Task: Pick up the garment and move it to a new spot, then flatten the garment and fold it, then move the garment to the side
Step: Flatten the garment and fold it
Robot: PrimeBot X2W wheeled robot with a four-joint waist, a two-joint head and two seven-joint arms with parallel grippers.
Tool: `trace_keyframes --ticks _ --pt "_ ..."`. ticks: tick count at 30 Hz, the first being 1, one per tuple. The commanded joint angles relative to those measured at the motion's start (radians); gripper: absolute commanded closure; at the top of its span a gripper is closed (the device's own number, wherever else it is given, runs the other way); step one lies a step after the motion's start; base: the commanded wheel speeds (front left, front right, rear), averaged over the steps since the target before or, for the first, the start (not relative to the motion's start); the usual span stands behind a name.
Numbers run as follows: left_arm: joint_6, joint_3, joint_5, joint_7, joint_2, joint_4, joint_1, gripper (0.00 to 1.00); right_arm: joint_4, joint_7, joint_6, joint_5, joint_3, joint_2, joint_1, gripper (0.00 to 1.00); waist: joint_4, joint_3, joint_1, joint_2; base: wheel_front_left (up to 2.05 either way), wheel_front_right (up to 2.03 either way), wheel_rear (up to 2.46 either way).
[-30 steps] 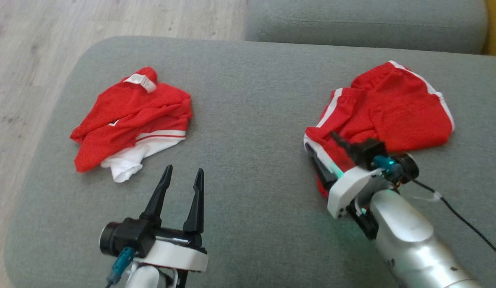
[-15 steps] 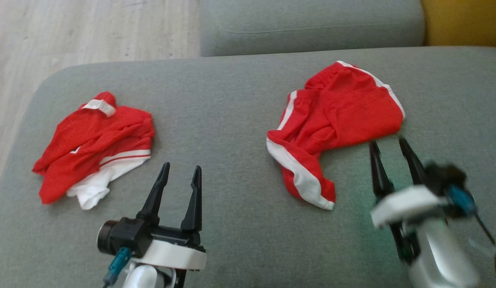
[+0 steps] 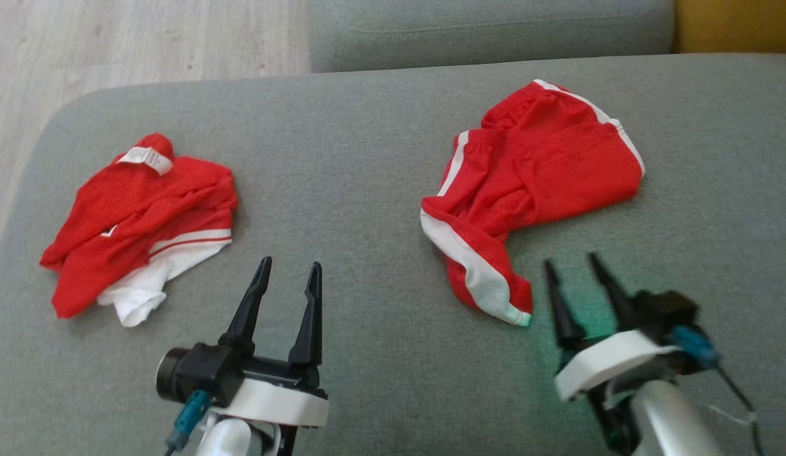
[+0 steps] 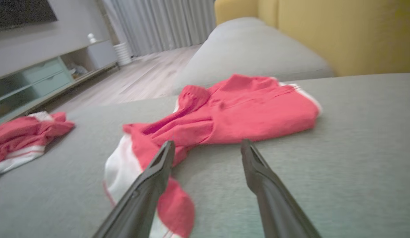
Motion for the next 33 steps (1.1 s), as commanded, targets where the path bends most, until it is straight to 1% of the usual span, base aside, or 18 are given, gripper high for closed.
trace_keyframes --ticks 1,6,9,11,17,18,19,20,22,25,26,28,29,33 --pt "-0.004 0.028 0.006 -0.01 -0.001 -0.025 -0.05 0.0 -0.032 0.024 -0.001 -0.01 0.063 0.003 -0.02 0.0 0.012 0.007 0.0 0.0 0.0 0.0 0.0" --pt "-0.001 0.026 -0.001 -0.01 -0.001 -0.022 -0.054 0.0 -0.024 0.077 -0.001 -0.034 0.158 0.003 -0.009 0.0 0.041 0.021 0.0 0.0 0.0 0.0 0.0" --pt "-0.003 0.025 -0.002 -0.01 -0.001 -0.022 -0.057 0.0 0.0 0.107 -0.001 -0.082 0.19 -0.01 -0.016 0.0 0.057 0.028 0.0 0.0 0.0 0.0 0.0" --pt "-0.004 0.021 -0.001 -0.01 -0.001 -0.023 -0.058 0.0 0.024 0.117 -0.001 -0.15 0.19 -0.028 -0.028 0.0 0.066 0.033 0.0 0.0 0.0 0.0 0.0" --pt "-0.004 0.008 -0.002 -0.01 -0.001 -0.023 -0.06 0.0 0.105 0.157 -0.001 -0.234 0.175 -0.019 -0.055 0.0 0.081 0.041 0.0 0.0 0.0 0.0 0.0" --pt "-0.004 0.007 -0.002 -0.01 -0.001 -0.023 -0.06 0.0 0.117 0.162 -0.001 -0.239 0.173 -0.017 -0.059 0.35 0.082 0.041 0.0 0.0 0.0 0.0 0.0" --pt "-0.003 0.007 -0.002 -0.01 -0.001 -0.022 -0.06 0.0 0.127 0.164 -0.001 -0.247 0.172 -0.015 -0.063 0.96 0.082 0.041 0.0 0.0 0.0 0.0 0.0" --pt "-0.003 0.007 -0.001 -0.01 -0.001 -0.021 -0.06 0.0 0.134 0.162 -0.001 -0.256 0.17 -0.014 -0.068 1.0 0.082 0.04 0.0 0.0 0.0 0.0 0.0" --pt "-0.002 0.01 0.002 -0.01 -0.001 -0.019 -0.06 0.0 0.14 0.153 -0.001 -0.273 0.145 -0.013 -0.077 1.0 0.078 0.037 0.0 0.0 0.0 0.0 0.0" --pt "0.0 0.019 0.006 -0.01 -0.001 -0.017 -0.057 0.0 0.14 0.145 -0.001 -0.308 0.077 -0.013 -0.084 1.0 0.067 0.028 0.0 0.0 0.0 0.0 0.0" --pt "0.0 0.025 0.007 -0.01 -0.001 -0.019 -0.053 0.0 0.131 0.147 -0.001 -0.337 0.028 -0.024 -0.085 1.0 0.056 0.02 0.0 0.0 0.0 0.0 0.0" --pt "0.0 0.027 0.007 -0.01 -0.001 -0.02 -0.051 0.0 0.116 0.155 -0.001 -0.371 -0.026 -0.042 -0.083 1.0 0.045 0.014 0.0 0.0 0.0 0.0 0.0" --pt "0.0 0.027 0.007 -0.01 -0.001 -0.02 -0.051 0.0 0.116 0.155 -0.001 -0.371 -0.026 -0.042 -0.083 1.0 0.045 0.014 0.0 0.0 0.0 0.0 0.0" --pt "0.002 0.026 0.002 -0.01 -0.001 -0.024 -0.048 0.0 0.074 0.189 -0.001 -0.44 -0.156 -0.087 -0.069 1.0 0.027 0.002 0.0 0.0 0.0 0.0 0.0"
